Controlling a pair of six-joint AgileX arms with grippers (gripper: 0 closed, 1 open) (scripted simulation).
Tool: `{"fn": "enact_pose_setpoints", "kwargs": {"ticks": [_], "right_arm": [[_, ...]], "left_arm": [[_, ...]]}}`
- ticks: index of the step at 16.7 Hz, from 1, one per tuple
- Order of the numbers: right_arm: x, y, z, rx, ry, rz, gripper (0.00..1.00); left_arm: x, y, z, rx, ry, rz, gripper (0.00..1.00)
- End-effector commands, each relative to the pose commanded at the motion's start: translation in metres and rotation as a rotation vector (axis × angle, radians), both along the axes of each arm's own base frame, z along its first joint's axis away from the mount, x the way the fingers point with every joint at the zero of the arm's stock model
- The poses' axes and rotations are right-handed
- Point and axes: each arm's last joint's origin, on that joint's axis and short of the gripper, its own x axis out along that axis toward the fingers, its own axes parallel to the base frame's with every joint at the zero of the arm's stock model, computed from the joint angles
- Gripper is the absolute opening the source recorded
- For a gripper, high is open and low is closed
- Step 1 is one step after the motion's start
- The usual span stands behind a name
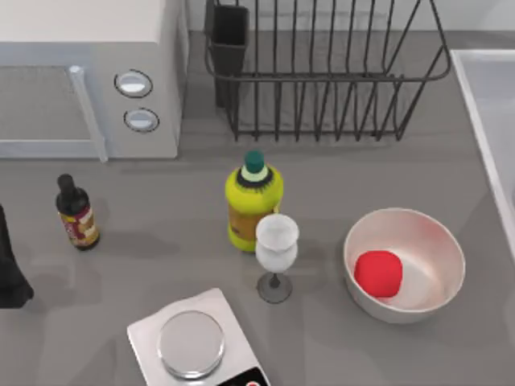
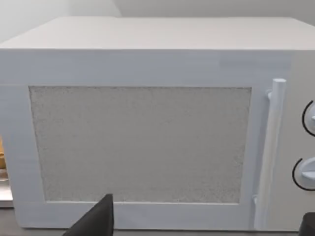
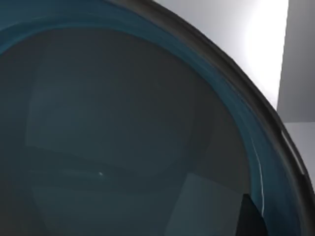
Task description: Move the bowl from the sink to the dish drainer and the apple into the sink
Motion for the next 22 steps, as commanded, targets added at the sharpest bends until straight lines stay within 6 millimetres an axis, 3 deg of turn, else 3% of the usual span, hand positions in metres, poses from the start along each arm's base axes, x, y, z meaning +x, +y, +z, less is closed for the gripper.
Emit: {"fn": "enact_pose_setpoints", "kwargs": {"ticks": [2, 5, 9, 12, 16, 18, 22], "right_arm": [[-0.017, -0.012, 0.031, 0.002, 0.006, 0.001, 0.00], [-0.060, -0.028, 0.099, 0.001, 0.005, 0.003, 0.00], [-0.148, -0.029, 0.198, -0.013, -0.014, 0.003, 0.00], [-0.217, -0.013, 0.248, -0.020, -0.021, 0.002, 0.00], [-0.277, 0.009, 0.275, -0.009, -0.012, 0.002, 0.00], [-0.287, 0.014, 0.278, -0.003, -0.008, 0.002, 0.00], [-0.287, 0.014, 0.278, -0.004, -0.009, 0.004, 0.00]], "left_arm": [[0.000, 0.000, 0.000, 0.000, 0.000, 0.000, 1.00], [0.000, 0.000, 0.000, 0.000, 0.000, 0.000, 1.00], [0.000, 0.000, 0.000, 0.000, 0.000, 0.000, 1.00], [0.000, 0.000, 0.000, 0.000, 0.000, 0.000, 1.00], [0.000, 0.000, 0.000, 0.000, 0.000, 0.000, 1.00], [0.000, 0.000, 0.000, 0.000, 0.000, 0.000, 1.00], [0.000, 0.000, 0.000, 0.000, 0.000, 0.000, 1.00]]}}
